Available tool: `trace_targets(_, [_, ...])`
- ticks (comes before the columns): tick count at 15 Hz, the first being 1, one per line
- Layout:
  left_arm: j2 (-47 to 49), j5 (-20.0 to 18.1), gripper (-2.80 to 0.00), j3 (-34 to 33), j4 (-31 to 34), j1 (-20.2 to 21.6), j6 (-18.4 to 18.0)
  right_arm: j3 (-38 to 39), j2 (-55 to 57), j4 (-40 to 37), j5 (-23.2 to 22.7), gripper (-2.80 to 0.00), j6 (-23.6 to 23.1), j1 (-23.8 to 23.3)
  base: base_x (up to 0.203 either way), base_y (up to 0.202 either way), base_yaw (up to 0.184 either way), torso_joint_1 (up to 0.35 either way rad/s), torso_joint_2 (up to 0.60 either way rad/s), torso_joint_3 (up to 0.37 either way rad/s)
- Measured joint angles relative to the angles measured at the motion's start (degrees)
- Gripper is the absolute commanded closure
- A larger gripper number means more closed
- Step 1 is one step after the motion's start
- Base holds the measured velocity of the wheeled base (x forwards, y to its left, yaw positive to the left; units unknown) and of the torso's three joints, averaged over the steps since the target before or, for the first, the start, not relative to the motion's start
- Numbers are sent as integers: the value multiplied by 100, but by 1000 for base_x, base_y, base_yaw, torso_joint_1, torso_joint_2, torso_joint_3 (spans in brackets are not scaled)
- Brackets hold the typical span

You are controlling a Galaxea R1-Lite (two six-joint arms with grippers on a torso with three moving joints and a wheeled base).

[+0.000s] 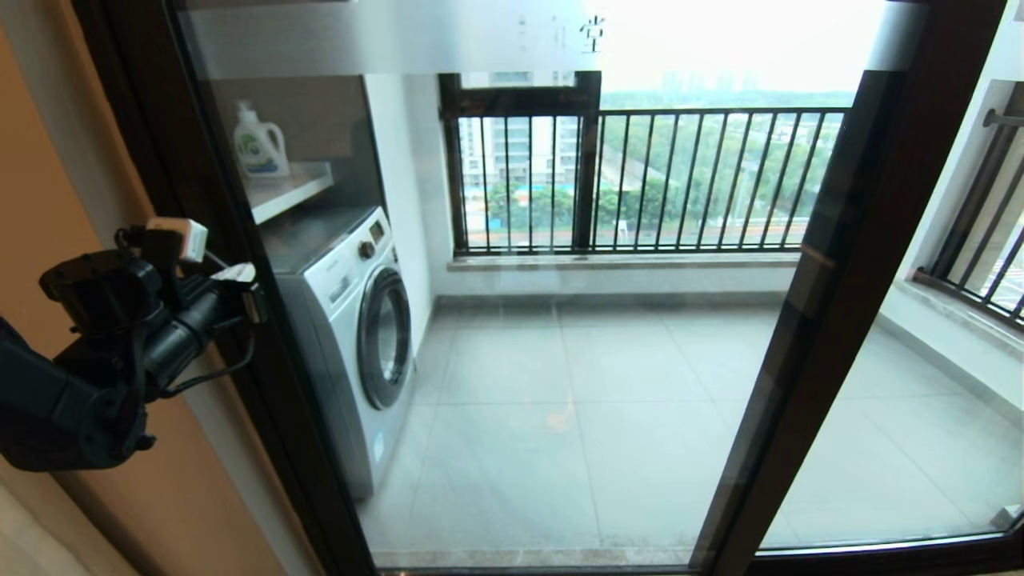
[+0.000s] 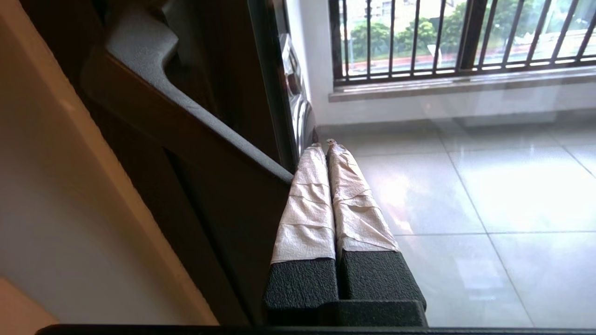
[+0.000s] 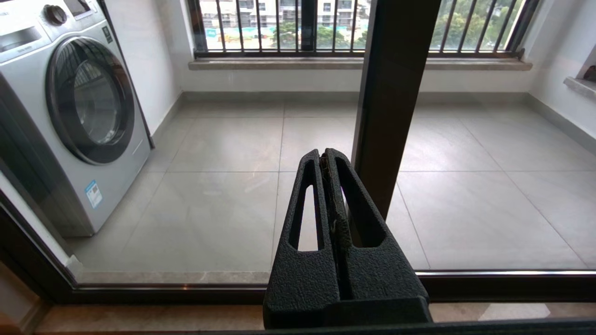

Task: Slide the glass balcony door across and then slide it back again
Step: Open the slid door

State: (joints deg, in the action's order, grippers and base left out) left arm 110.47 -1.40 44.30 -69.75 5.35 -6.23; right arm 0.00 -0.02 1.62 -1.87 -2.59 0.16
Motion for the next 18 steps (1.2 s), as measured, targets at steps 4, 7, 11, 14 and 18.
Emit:
trace_targets(4, [13, -1, 0, 3, -23, 49, 4, 0, 0, 0, -3, 0, 0, 0, 0, 0, 0, 0, 0, 0])
trace_targets(7, [13, -24, 0, 7, -34, 109, -7, 0, 0, 2, -3, 0, -2, 0, 0, 0, 0, 0, 0, 0])
trace_targets(11, [17, -61, 0, 5, -39, 290, -21, 0, 0, 0, -2, 0, -2, 0, 0, 0, 0, 0, 0, 0])
trace_targets(14, [72, -129, 0, -21, -44, 478, -24, 0, 0, 1, -2, 0, 0, 0, 0, 0, 0, 0, 0, 0])
trace_targets(18, [130, -165, 0, 12, -48, 597, -24, 0, 0, 0, -4, 0, -2, 0, 0, 0, 0, 0, 0, 0])
